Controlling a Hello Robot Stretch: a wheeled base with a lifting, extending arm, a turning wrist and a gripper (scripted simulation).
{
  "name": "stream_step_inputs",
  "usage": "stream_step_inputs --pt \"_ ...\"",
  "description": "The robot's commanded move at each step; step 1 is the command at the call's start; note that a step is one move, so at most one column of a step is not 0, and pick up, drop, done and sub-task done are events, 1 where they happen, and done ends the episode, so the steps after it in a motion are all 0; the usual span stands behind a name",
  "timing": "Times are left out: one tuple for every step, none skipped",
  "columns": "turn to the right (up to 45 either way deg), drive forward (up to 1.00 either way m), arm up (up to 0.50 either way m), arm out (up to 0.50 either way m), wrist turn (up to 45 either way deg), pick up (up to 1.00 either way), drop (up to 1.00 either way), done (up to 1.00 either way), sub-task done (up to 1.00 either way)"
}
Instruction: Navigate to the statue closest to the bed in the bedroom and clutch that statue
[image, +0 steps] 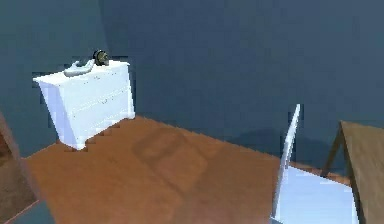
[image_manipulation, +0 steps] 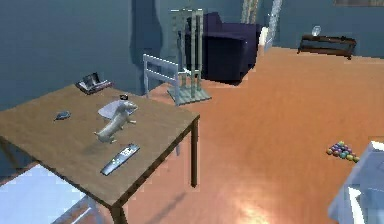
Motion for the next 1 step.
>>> stream_step_inputs --pt "0.0 0.65 0.0 0.0 0.0 0.0 0.0 0.0 0.0"
